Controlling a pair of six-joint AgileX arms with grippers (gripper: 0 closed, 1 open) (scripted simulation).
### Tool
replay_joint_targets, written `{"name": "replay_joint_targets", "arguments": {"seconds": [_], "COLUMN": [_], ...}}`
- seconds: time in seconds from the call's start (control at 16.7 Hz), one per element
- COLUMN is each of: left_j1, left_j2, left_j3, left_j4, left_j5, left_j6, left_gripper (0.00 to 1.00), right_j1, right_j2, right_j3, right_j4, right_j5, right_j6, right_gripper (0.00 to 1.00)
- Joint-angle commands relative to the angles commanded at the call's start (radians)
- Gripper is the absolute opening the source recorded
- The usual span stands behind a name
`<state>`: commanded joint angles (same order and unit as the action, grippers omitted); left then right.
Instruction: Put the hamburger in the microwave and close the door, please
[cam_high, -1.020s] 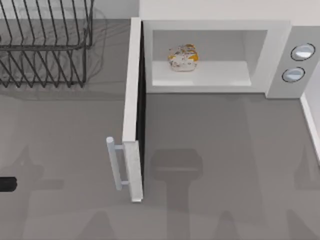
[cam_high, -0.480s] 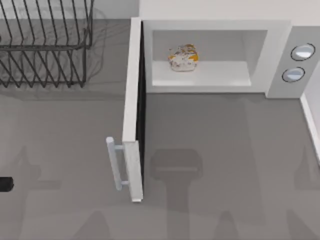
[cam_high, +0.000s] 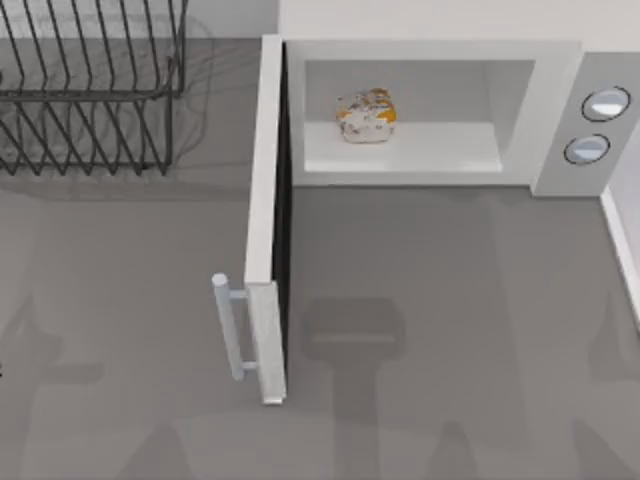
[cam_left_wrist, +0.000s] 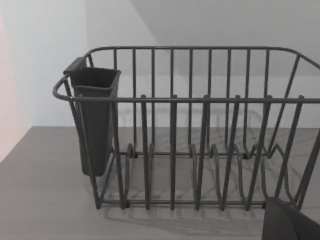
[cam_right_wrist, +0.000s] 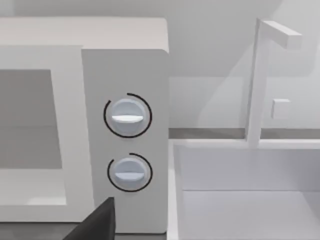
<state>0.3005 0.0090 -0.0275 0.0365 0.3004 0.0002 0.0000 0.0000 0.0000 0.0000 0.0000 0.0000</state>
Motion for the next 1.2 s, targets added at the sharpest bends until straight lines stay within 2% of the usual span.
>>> {"name": "replay_joint_targets", "arguments": {"seconds": [0.3, 0.48, 0.72, 1.2], "left_j1": [0.0, -0.04, -0.19, -0.635], "left_j2": [0.0, 0.065, 0.282, 0.811], "left_j3": [0.005, 0.057, 0.219, 0.629], "left_j4": [-0.001, -0.038, -0.156, -0.447], "left_j5": [0.0, -0.048, -0.179, -0.533], "left_j6": [0.0, -0.023, -0.104, -0.305], "left_gripper": [0.0, 0.0, 0.0, 0.0], "right_j1": [0.0, 0.0, 0.0, 0.0], "right_j2": [0.0, 0.0, 0.0, 0.0], "right_j3": [0.0, 0.0, 0.0, 0.0], "right_j4": [0.0, 0.0, 0.0, 0.0], "right_j5": [0.0, 0.0, 0.0, 0.0], "right_j6": [0.0, 0.0, 0.0, 0.0], "right_gripper": [1.0, 1.0, 1.0, 1.0]}}
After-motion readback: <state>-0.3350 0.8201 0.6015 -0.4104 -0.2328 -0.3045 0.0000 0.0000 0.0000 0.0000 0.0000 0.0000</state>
